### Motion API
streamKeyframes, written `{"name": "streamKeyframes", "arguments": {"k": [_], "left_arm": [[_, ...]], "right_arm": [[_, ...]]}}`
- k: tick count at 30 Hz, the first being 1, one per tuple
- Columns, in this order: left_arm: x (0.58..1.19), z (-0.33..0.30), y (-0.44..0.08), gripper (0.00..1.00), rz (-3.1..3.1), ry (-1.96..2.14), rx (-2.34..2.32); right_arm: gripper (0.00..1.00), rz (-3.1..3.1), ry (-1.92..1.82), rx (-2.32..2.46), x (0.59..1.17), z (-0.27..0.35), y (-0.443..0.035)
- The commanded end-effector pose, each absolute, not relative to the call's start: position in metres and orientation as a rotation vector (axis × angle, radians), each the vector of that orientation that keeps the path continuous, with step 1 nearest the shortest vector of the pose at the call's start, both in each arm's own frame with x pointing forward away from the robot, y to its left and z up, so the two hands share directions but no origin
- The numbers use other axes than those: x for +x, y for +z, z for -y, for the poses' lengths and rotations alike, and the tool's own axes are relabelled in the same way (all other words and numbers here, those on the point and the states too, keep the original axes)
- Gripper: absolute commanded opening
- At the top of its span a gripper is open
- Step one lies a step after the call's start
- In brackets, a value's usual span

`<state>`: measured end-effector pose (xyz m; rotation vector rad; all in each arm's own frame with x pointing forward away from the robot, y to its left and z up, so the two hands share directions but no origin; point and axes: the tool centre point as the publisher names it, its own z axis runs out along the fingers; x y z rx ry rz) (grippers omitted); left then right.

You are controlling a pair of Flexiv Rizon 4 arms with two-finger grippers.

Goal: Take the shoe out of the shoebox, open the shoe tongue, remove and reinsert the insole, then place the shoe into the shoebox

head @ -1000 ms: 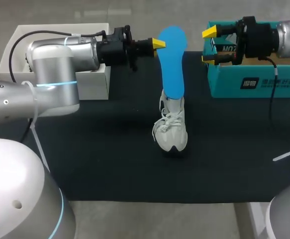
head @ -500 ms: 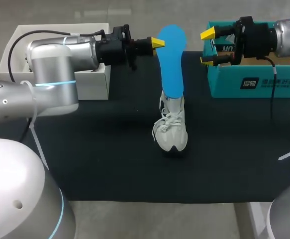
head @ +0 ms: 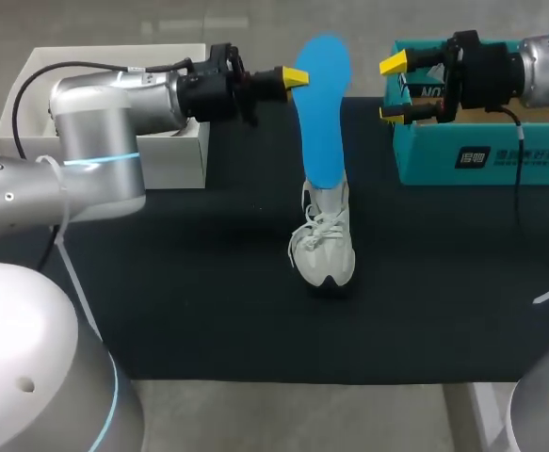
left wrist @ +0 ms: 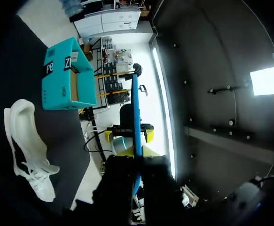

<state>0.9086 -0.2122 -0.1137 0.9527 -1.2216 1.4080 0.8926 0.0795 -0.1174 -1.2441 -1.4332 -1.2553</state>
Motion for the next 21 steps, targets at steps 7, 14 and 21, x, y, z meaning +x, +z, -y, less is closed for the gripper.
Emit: {"name": "streamKeyframes", "arguments": {"k": [7, 14, 21], "left_arm": [[0.899, 0.216, -0.101, 0.00, 1.549, 1.575, 0.681], [0.899, 0.216, -0.101, 0.00, 1.549, 1.575, 0.681], [0.900, 0.211, -0.090, 0.00, 1.907, 1.850, 0.494]], "right_arm": [[1.00, 1.434, -1.255, -1.245, 0.893, -0.081, -0.118], [1.00, 1.434, -1.255, -1.245, 0.893, -0.081, -0.118], [1.00, 1.434, -1.255, -1.245, 0.893, -0.081, -0.118]]}}
